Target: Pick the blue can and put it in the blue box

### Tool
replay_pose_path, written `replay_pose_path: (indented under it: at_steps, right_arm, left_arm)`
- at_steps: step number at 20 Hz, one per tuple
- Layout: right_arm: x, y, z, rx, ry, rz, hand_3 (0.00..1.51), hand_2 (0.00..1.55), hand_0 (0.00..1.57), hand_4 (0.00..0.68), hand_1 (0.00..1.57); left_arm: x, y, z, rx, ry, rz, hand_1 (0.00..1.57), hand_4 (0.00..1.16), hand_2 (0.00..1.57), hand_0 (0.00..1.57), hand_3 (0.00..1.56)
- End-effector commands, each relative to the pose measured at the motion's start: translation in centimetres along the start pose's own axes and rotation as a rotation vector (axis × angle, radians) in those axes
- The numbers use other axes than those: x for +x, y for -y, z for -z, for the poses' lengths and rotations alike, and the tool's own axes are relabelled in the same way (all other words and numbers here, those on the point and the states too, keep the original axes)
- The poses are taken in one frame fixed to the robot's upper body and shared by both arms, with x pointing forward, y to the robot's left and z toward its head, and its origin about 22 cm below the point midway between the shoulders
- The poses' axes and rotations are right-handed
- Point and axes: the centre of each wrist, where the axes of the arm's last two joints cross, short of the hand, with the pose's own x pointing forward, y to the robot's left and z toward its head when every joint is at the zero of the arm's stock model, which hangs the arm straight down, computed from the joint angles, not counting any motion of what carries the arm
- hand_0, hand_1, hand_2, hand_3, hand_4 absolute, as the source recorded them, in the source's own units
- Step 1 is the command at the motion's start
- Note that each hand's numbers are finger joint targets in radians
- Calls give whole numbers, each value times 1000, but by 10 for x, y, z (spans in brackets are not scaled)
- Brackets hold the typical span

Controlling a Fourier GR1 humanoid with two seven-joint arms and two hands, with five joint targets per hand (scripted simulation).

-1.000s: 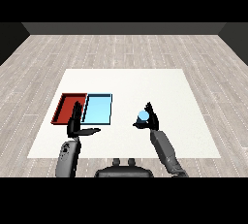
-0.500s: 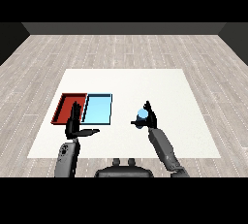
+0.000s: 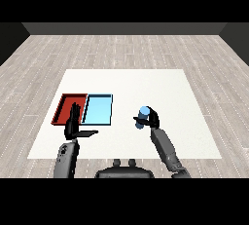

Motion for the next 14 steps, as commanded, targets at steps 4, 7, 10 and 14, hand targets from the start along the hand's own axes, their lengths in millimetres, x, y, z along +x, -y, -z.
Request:
replay_pose_path:
  at_steps: [4, 7, 10, 14]
  right_arm:
    - [22, -21, -5, 30, 54, -16, 1309, 1445, 1447, 481, 1447]
    - [26, -26, -6, 49, 103, -64, 1349, 1471, 1463, 453, 1463]
    - [21, -45, -11, 37, 182, -108, 1345, 1470, 1451, 486, 1451]
    - [37, -28, -14, 71, 223, -101, 1354, 1480, 1459, 518, 1459]
  left_arm:
    - [2, 13, 12, -25, -6, 14, 0, 0, 0, 0, 0]
    - [-2, 27, -10, -6, -8, 15, 0, 0, 0, 0, 0]
    - [7, 21, 0, -22, -5, 1, 0, 0, 0, 0, 0]
    - [-9, 29, 2, -75, -22, -19, 0, 0, 0, 0, 0]
